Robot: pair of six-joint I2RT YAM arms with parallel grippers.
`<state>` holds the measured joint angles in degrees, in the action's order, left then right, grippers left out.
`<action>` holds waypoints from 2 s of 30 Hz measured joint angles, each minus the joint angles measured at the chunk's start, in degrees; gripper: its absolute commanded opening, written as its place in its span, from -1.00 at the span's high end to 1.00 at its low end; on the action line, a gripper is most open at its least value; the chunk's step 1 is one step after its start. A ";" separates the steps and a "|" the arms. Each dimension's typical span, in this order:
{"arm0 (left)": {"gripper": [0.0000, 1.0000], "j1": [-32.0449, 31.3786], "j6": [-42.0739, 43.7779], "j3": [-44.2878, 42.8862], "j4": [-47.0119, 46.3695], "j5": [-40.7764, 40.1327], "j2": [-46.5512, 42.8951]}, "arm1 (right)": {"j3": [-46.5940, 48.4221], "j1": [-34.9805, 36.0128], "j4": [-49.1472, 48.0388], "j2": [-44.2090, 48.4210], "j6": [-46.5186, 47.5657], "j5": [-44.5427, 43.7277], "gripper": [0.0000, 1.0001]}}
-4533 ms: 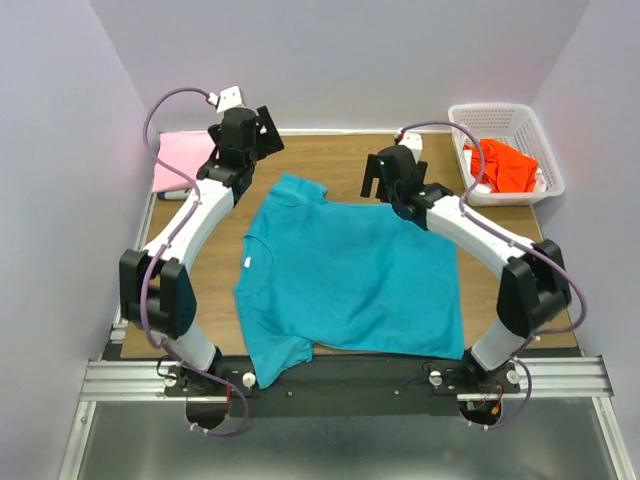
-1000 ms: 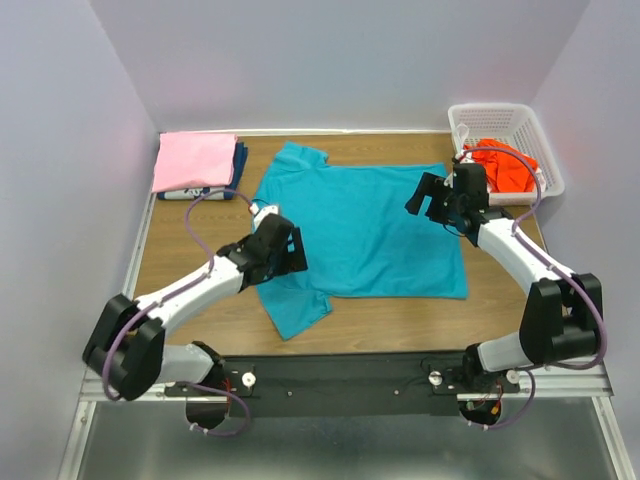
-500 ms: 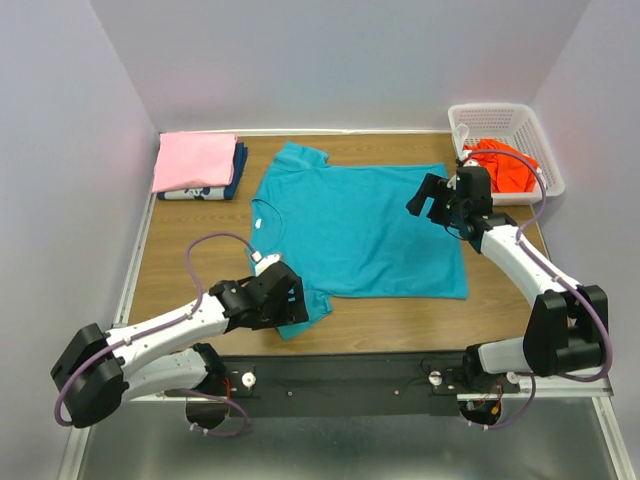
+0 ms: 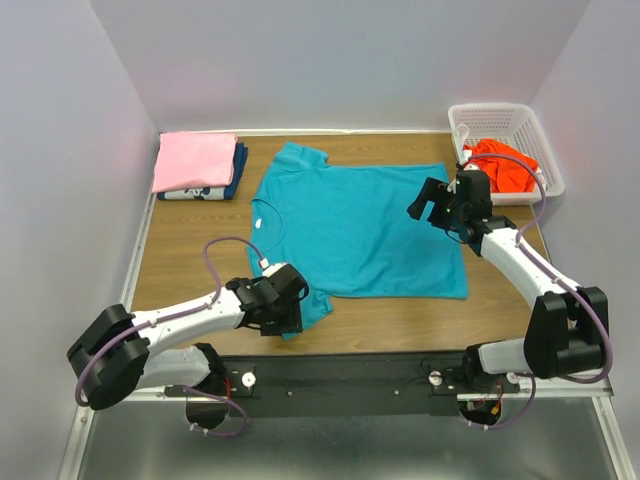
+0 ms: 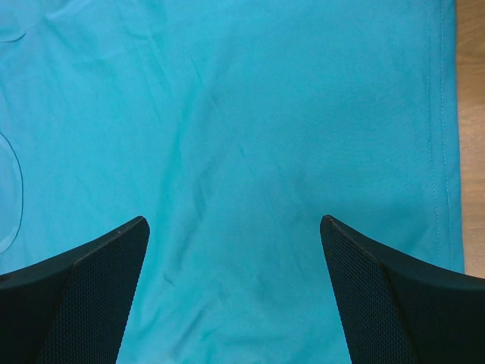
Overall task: Fold and stack the t-shirts
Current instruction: Flatten the tshirt out, then fold the tshirt
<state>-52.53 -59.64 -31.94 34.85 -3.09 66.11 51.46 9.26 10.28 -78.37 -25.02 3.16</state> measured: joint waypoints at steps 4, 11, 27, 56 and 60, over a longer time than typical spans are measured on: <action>1.00 0.00 0.44 -0.24 -0.22 -0.02 2.10 | -0.28 0.00 0.00 0.76 0.00 -0.37 -1.00; 1.00 0.00 1.79 -0.26 -1.38 0.13 3.13 | -4.61 0.00 -0.46 6.03 -2.56 -3.17 -1.00; 1.00 -0.11 4.09 4.13 -6.88 0.33 -20.50 | -24.74 0.00 17.44 40.30 -22.91 -13.75 -1.00; 1.00 -0.11 2.58 4.85 -9.05 -7.10 -25.79 | -31.61 0.00 19.82 32.13 -38.25 -23.39 -0.28; 1.00 -0.11 2.38 4.85 -9.01 -8.13 -25.03 | -31.61 0.00 18.51 29.70 -38.40 -25.42 -0.28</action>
<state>-52.64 -57.25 -27.09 25.85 -11.22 41.08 19.86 9.26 28.80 -48.66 -63.42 -22.26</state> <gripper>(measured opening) 0.006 0.642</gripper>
